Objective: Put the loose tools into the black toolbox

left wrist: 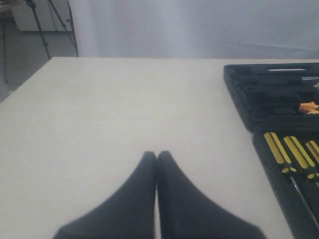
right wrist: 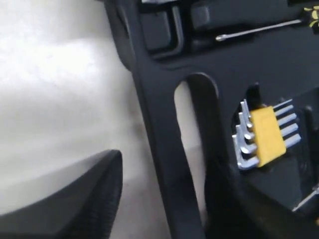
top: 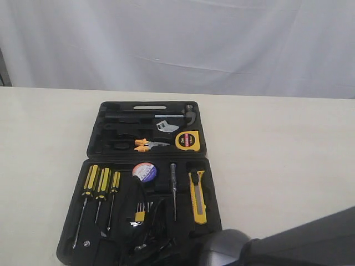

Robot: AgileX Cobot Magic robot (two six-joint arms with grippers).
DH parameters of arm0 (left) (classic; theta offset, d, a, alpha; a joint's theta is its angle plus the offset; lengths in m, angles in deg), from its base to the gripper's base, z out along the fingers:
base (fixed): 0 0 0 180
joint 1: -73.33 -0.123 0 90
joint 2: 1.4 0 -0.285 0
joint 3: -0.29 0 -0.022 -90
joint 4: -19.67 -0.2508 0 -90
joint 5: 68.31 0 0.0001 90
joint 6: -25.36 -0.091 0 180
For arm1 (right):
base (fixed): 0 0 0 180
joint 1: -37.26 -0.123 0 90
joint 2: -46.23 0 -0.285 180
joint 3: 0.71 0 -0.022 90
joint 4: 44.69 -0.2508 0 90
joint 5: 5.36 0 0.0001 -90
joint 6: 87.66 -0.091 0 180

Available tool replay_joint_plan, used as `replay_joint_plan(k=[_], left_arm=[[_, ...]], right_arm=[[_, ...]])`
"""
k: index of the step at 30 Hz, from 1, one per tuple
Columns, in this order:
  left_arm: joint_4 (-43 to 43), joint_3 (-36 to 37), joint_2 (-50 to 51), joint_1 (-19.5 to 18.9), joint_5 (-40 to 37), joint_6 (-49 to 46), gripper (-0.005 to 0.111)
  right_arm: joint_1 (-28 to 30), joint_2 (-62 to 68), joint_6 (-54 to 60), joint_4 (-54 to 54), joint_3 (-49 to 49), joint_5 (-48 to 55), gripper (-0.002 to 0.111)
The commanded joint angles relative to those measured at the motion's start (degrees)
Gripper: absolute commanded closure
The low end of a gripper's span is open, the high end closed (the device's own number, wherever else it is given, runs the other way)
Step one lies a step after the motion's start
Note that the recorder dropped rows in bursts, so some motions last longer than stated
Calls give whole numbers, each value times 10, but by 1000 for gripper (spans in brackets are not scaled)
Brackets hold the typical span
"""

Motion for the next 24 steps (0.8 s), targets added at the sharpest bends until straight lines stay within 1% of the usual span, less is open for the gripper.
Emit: replay_joint_plan(k=[1,7,9,11,17,20,24], left_arm=[[6,1,-1,3,5,2,107],[6,1,-1,3,5,2,107],[6,1,-1,3,5,2,107],[6,1,-1,3,5,2,107],[6,1,-1,3,5,2,107],[6,1,-1,3,5,2,107],[6,1,-1,3,5,2,107]], right_arm=[[15,3,-10,10,0,-4,74],[29,4,-10,10,0,-4,89],[29,4,-8,11,0,-4,97],[29,4,-8,11,0,-4,109],[20,-3,-6,11,0,-4,109],[-2,-17,5,0,0,4,109],[-45,-57,36,-33,0,55,109]])
